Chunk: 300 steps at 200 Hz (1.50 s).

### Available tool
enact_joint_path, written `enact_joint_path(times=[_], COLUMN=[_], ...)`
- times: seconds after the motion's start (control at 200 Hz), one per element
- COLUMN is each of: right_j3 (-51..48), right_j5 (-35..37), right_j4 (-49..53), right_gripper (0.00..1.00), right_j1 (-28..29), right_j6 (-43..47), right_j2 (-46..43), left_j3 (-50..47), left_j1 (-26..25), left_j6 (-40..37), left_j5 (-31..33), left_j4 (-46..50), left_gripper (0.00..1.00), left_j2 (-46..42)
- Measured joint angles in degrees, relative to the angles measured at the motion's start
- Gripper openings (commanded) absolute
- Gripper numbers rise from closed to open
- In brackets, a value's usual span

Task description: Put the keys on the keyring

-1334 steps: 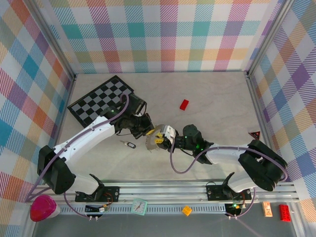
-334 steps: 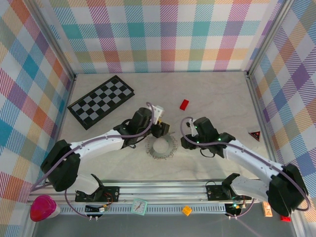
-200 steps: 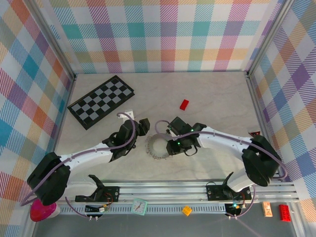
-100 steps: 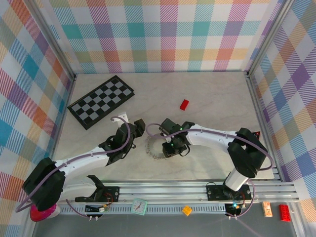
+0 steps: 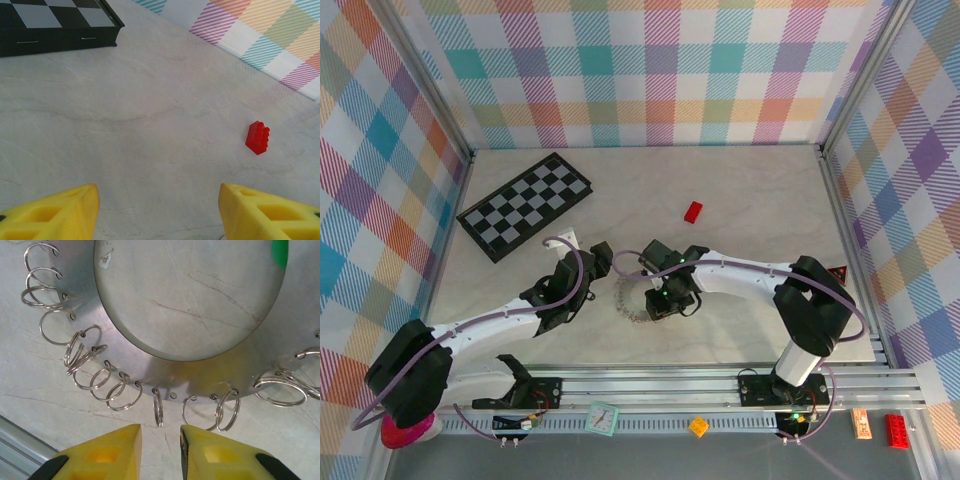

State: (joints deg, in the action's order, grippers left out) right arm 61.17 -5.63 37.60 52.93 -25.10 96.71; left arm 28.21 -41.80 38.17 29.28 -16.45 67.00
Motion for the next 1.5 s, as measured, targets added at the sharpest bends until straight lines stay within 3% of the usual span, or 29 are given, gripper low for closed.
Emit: enact_joint_path(times=[0.63, 1.225, 1.5], right_j3=[2.99, 5.7, 5.7], right_j5=[10.62, 9.49, 7.1], right_j4=[5.64, 5.75, 4.96], right_gripper=[0.3, 0.3, 0.29], right_j1=[-0.02, 0.11, 3.02], right_j6=[0.26, 1.55, -1.16], right_j2=[1.25, 2.99, 2.99], left_j3=[0.0, -0.44, -1.9], left_j1=[0.0, 0.0, 0.02], left_j6=[0.0, 0.0, 0.42], left_j5=[0.13, 0.9, 3.65], left_j4=[0.15, 1.33, 3.08], left_gripper=[0.64, 0.64, 0.64], left_j2=[-0.22, -1.49, -5.68])
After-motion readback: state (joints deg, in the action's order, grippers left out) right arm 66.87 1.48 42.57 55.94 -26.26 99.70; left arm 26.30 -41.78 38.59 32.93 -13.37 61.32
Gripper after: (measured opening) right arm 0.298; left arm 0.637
